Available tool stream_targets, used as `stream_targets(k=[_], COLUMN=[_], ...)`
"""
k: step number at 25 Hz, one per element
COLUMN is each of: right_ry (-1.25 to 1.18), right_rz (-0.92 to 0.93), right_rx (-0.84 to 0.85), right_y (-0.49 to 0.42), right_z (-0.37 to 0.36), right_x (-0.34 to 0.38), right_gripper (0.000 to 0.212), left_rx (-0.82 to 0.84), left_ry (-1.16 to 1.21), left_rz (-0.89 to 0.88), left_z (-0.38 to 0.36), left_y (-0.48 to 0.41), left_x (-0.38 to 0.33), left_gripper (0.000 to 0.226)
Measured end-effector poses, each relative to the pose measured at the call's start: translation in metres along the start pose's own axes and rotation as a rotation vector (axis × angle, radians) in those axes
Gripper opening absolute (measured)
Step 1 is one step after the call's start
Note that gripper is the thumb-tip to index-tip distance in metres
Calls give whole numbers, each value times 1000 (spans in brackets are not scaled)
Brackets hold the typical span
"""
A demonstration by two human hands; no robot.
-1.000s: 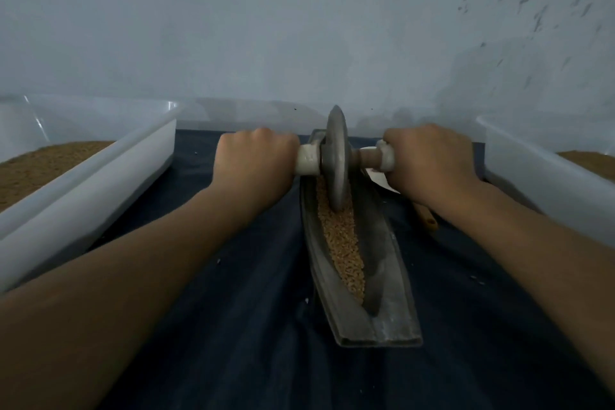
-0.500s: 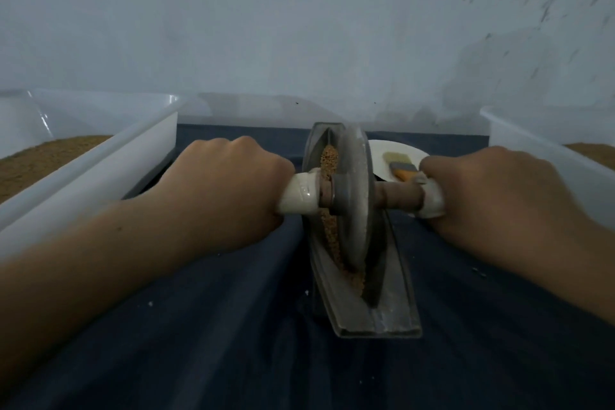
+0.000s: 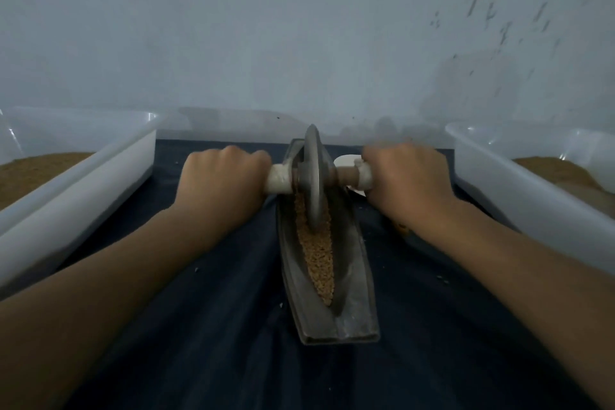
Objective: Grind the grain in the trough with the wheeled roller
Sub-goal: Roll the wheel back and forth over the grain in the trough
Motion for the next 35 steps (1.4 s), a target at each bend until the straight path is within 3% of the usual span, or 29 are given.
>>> stream_targets(k=[4,8,13,17,22,26,28,32,35], right_ry=[17,34,-60,-58,-11,-84,-60,-74,-133], right_rz=[78,64,-77,-86,69,104,68,-50,-113], right_rx=[6,-33,107,60,11,-7,-11,22,11], right_y=[54,55,-15,-28,36,65,53,-6,-23], right_z=[31,41,-25,-31,16,37,26,-24,-41], right_x=[-4,-8,-2,-3,1,-6,-7,-6,-8], right_gripper=[21,22,21,14,22,28,31,16,16], left_rx=[-10,64,57,71,-8,31,80,63,41], left_ry=[8,39,-76,-30,-11,28,-30,-81,-103], left_rz=[-140,-96,-18,10,-116,-185,-142,-4,-15], left_z=[44,32,-11,-20,32,52,34,-8,-12], left_y=[40,38,-22,-40,29,39,28,-15,-40], left_x=[-15,-10,-3,1,-13,-13,-12,-3,-6], left_gripper=[49,51,12,9,41,44,39,10,10])
Point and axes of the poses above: each hand's wrist, its own y-axis away from the middle knuckle, its own z-axis out of the back of the hand, x = y × z, the point moved 10 cm from there along -y, towards the middle knuckle, and after that the axes turned 8 degrees about y, right-handed, at the moved point
